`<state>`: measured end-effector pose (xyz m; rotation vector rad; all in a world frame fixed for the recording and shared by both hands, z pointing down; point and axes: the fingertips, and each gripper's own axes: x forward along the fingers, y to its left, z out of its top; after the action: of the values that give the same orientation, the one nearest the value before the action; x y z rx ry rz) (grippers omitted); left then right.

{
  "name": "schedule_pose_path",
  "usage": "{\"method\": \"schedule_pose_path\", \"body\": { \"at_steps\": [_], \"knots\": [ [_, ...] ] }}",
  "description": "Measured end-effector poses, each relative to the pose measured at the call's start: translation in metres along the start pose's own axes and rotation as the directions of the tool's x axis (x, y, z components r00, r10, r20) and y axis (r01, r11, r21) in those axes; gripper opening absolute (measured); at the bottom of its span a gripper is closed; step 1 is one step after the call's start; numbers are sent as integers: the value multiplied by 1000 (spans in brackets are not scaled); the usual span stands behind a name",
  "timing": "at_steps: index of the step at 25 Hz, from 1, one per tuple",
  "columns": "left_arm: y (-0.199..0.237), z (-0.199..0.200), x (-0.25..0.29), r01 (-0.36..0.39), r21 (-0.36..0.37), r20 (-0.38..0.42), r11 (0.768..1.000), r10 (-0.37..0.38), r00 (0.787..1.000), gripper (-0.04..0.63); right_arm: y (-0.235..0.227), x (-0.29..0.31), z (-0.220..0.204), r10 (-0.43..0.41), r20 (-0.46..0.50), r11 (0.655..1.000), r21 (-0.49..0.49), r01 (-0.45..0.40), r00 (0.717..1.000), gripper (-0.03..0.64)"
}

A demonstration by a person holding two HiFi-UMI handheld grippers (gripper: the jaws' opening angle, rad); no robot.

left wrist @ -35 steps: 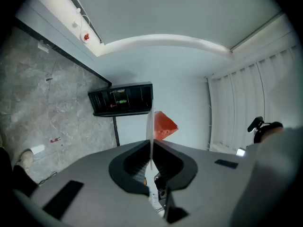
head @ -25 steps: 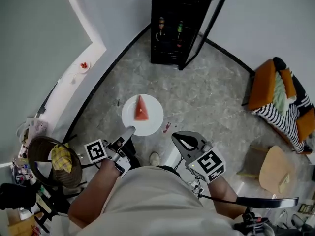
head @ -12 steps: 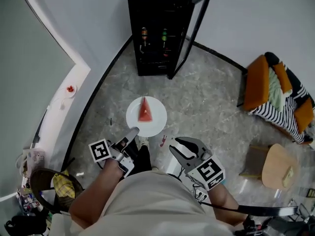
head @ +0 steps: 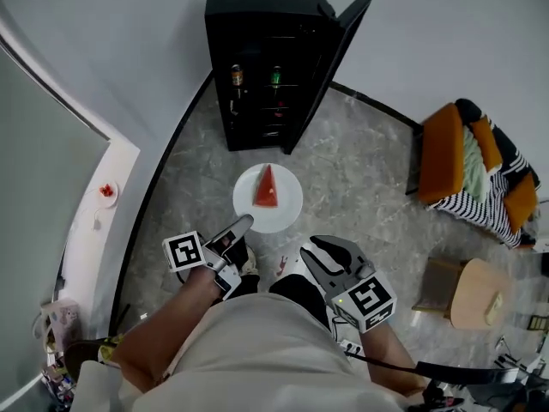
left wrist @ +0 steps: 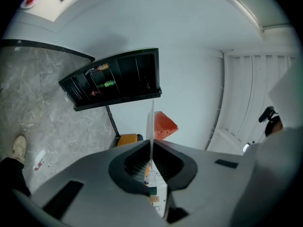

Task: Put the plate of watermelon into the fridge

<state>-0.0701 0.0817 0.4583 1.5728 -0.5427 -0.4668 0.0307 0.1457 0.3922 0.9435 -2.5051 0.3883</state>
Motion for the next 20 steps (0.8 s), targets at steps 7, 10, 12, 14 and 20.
{"method": "schedule_pose_path", "body": {
  "at_steps": [7,10,12,14,20],
  "knots": [
    [15,79,51,6,-9,36,1000,-6,999,26,-48,52,29,3,-15,1000,7,-3,1000,110],
    [30,131,90,-3,-29,79,1000,5,997,26,-94,91,43,35,-37,999,10,-35,999,110],
    [39,162,114,-9,-28,103,1000,12,995,26,-123,114,53,55,-42,999,5,-54,998,110],
    [35,172,122,10,-16,124,1000,-8,992,26,-129,118,61,66,-27,998,-15,-66,997,110],
    [46,221,169,-1,-23,190,1000,6,982,26,-186,141,88,107,-26,993,-42,-108,994,110]
  ]
}}
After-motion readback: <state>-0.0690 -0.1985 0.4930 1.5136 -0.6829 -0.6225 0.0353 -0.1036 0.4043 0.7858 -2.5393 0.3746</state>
